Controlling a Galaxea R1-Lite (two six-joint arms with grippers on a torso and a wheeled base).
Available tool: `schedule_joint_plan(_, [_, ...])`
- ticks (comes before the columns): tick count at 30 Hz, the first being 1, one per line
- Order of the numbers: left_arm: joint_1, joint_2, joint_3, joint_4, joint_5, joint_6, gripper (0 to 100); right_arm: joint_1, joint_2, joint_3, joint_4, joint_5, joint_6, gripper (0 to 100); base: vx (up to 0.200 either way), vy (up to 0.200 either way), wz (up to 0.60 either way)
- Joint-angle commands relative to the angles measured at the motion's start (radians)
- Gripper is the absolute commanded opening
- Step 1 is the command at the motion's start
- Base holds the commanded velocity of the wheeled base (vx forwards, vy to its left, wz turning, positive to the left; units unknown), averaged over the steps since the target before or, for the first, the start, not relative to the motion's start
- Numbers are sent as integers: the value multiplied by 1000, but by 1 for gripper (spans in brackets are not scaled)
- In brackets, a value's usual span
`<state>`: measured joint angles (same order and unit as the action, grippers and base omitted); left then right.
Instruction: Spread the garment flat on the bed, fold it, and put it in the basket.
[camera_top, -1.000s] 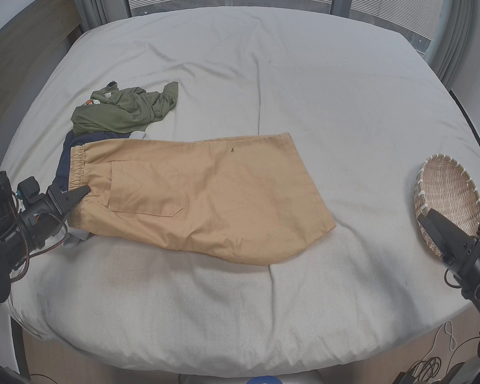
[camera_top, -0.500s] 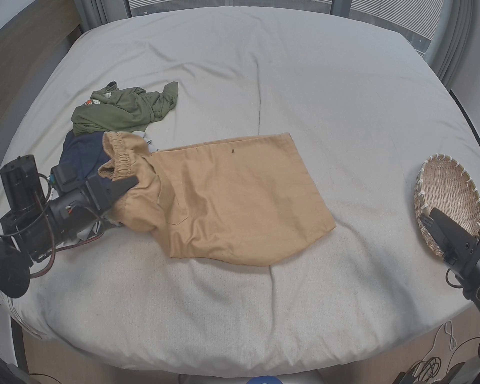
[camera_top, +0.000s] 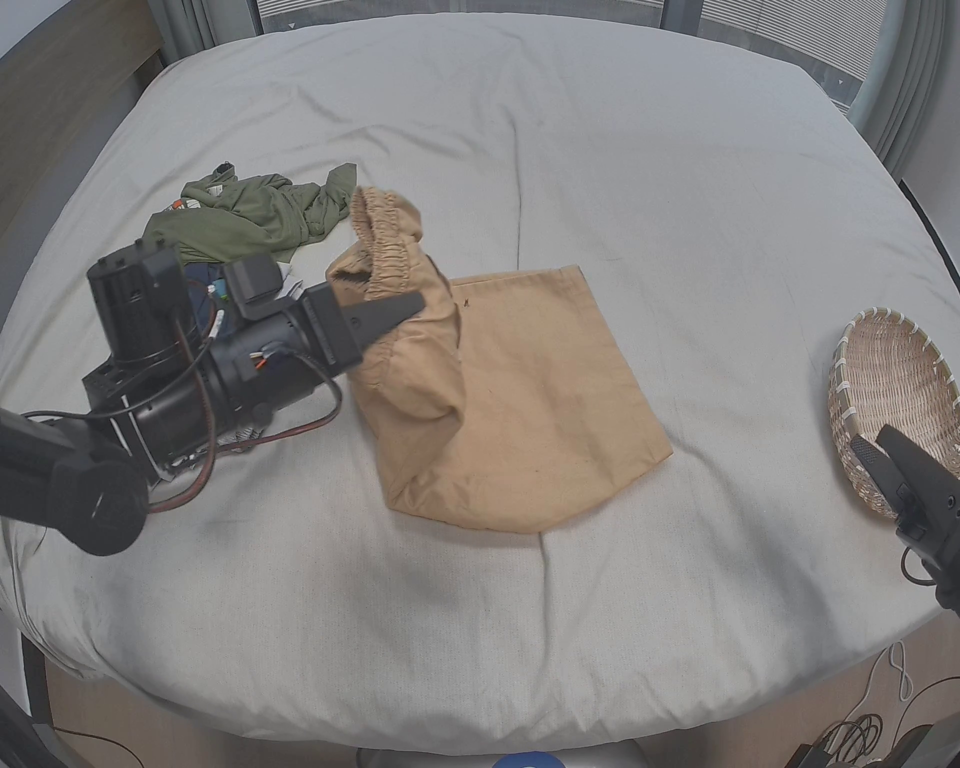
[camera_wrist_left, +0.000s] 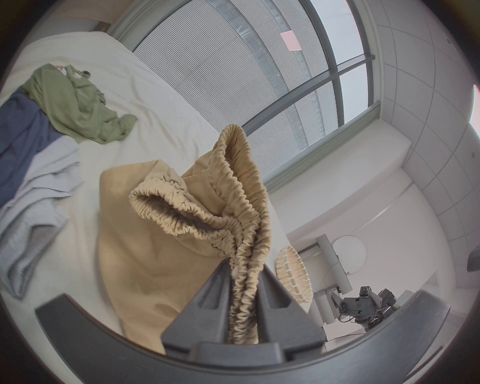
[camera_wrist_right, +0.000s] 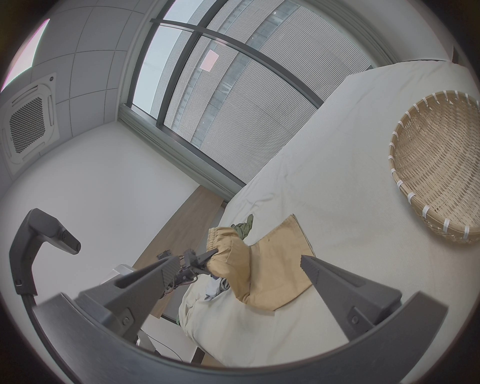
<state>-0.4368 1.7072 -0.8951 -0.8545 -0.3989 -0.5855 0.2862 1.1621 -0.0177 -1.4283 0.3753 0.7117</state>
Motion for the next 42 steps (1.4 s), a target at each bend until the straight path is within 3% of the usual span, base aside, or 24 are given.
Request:
schedule_joint_plan(1, [-80, 115, -116, -1, 3, -30, 0, 2, -33, 16, 11, 1, 0, 100, 0, 0, 0])
schedule_joint_plan(9, [-146, 241, -211, -1, 20, -34, 0, 2, -45, 16, 28, 2, 0, 100, 0, 0, 0])
schedule_joint_plan(17, [-155, 324, -252, 0, 60, -30, 0, 2, -47, 15, 28, 2, 2, 100, 0, 0, 0])
schedule_joint_plan(18, [-157, 325, -254, 0, 61, -30, 100, 5, -47, 15, 28, 2, 2, 100, 0, 0, 0])
schedule_joint_plan(24, [-165, 316, -234, -6, 77, -28, 100, 21, -47, 16, 31, 1, 3, 100, 0, 0, 0])
schedule_joint_plan(32, [-157, 269, -108, -112, 170, -34, 100, 24, 2, -1, 98, 1, -3, 100, 0, 0, 0])
schedule_joint_plan(35, [-118, 189, 27, -129, 172, -37, 100, 53, 188, -50, 117, -1, -3, 100, 0, 0, 0])
schedule_joint_plan(40, [-105, 132, 74, -133, 172, -39, 100, 61, 268, -90, 117, -6, 0, 100, 0, 0, 0])
schedule_joint_plan(42, [-76, 3, 142, -118, 170, -62, 100, 73, 380, -137, 117, -9, 2, 100, 0, 0, 0])
